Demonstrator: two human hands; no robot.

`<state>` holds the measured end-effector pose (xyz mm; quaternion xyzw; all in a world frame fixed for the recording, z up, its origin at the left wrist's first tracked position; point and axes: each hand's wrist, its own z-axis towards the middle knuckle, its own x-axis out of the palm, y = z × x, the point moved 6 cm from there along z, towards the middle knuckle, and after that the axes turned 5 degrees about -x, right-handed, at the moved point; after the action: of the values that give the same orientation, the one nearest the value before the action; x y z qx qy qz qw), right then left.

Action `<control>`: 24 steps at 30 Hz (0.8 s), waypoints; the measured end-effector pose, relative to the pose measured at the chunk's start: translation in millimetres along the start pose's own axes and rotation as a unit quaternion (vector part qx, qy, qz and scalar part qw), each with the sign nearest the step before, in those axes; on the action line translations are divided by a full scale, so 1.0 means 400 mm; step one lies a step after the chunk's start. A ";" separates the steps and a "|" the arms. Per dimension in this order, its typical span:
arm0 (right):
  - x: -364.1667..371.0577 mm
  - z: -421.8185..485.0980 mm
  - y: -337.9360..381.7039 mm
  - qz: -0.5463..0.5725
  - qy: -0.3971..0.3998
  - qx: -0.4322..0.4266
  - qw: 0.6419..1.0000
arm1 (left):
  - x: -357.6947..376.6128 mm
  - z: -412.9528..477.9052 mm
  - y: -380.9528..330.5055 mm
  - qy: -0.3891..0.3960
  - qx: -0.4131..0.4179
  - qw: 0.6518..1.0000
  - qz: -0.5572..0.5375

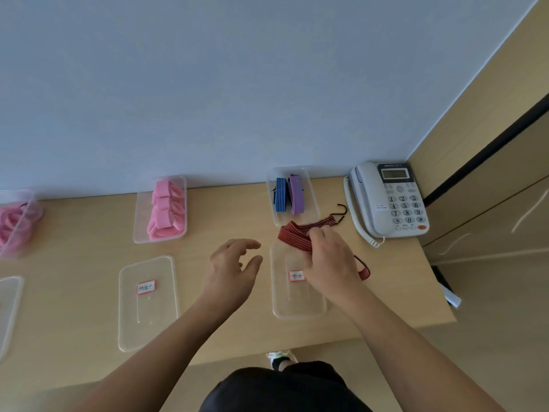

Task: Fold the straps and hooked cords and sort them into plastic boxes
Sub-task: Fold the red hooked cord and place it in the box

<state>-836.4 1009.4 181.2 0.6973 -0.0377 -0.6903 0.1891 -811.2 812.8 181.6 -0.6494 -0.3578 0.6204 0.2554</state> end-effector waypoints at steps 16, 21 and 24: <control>-0.518 -0.292 0.111 0.311 -0.397 0.055 0.862 | -0.028 -0.185 -0.219 0.143 0.103 0.984 0.002; -0.560 -0.401 0.146 0.373 -0.401 0.076 0.833 | 0.029 -0.290 -0.240 0.278 0.135 0.951 0.009; -0.523 -0.455 0.128 0.428 -0.374 0.115 0.815 | 0.055 -0.373 -0.234 0.380 0.094 0.914 -0.104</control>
<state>-657.0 1066.1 391.1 0.3155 -0.4792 -0.7382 0.3548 -678.2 904.0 255.3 -0.7685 -0.2393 0.3273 0.4950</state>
